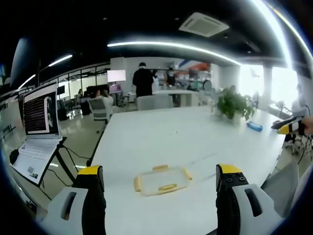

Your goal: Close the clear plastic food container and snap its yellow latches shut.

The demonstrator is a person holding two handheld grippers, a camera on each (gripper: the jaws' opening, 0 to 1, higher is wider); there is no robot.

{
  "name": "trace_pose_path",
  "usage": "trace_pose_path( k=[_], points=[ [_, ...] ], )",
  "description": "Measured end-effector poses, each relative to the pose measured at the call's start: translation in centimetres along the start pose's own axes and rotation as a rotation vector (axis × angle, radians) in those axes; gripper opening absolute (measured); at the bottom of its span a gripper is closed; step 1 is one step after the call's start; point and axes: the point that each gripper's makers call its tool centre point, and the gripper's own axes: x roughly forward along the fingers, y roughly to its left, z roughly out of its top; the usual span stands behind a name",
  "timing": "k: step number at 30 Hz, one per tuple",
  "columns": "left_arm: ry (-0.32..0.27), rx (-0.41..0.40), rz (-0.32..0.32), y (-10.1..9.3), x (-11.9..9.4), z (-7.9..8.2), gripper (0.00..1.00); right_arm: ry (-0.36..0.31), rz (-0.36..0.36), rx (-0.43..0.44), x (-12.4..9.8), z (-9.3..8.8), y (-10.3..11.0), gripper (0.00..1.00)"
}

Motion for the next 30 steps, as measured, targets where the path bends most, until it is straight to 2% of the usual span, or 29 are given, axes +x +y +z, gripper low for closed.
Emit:
trace_pose_path(
  k=[7,19,30],
  points=[
    [-0.003,-0.002,0.0,0.2,-0.1,0.1,0.93,-0.001,0.01,0.019,0.2,-0.1,0.1,0.81],
    [0.013,0.009,-0.01,0.2,-0.2,-0.3,0.92,0.035,0.019,0.008,0.6,-1.1,0.5,0.81],
    [0.015,0.018,-0.032,-0.1,0.1,-0.2,0.92,0.036,0.029,-0.005,1.1,-0.6,0.7,0.81]
  ],
)
